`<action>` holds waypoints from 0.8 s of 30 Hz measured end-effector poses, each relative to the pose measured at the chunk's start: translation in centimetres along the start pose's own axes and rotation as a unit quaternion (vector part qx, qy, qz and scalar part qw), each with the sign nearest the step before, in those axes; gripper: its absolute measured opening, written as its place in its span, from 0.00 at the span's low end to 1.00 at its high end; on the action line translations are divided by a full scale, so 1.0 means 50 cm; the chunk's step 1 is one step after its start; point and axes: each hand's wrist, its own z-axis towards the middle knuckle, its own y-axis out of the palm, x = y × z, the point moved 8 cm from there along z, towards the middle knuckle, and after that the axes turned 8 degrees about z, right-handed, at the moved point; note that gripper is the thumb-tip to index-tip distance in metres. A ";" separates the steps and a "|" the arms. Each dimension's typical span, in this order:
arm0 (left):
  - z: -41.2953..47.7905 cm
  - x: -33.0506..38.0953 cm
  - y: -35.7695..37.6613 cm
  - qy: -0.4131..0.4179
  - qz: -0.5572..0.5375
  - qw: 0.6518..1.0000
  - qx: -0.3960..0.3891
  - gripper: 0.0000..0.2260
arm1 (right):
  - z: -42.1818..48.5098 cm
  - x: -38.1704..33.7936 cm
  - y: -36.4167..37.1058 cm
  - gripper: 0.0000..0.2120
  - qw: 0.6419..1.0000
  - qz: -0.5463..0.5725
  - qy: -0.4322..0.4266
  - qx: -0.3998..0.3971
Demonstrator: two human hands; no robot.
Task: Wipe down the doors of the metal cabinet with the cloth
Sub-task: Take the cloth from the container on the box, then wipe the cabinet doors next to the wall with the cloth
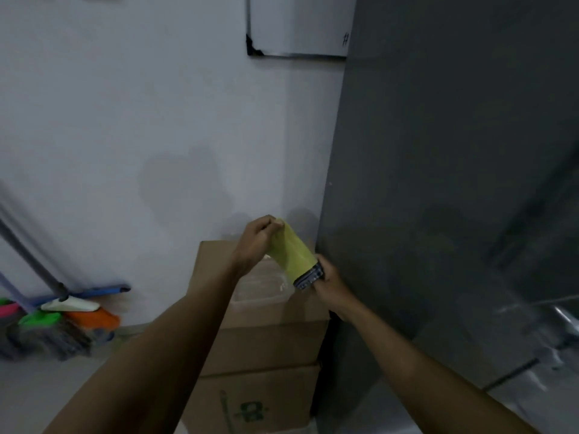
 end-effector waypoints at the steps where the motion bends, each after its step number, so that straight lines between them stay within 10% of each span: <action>1: -0.019 0.023 0.005 0.025 0.032 0.999 -0.006 0.13 | -0.018 0.000 -0.001 0.24 1.000 -0.021 -0.004 -0.005; 10: -0.251 0.219 0.064 0.184 0.330 0.925 0.025 0.13 | -0.242 -0.054 -0.012 0.28 0.996 0.057 -0.061 -0.017; 24: -0.479 0.422 0.257 0.303 0.260 0.917 0.003 0.12 | -0.532 -0.159 -0.185 0.25 0.927 0.075 -0.304 0.208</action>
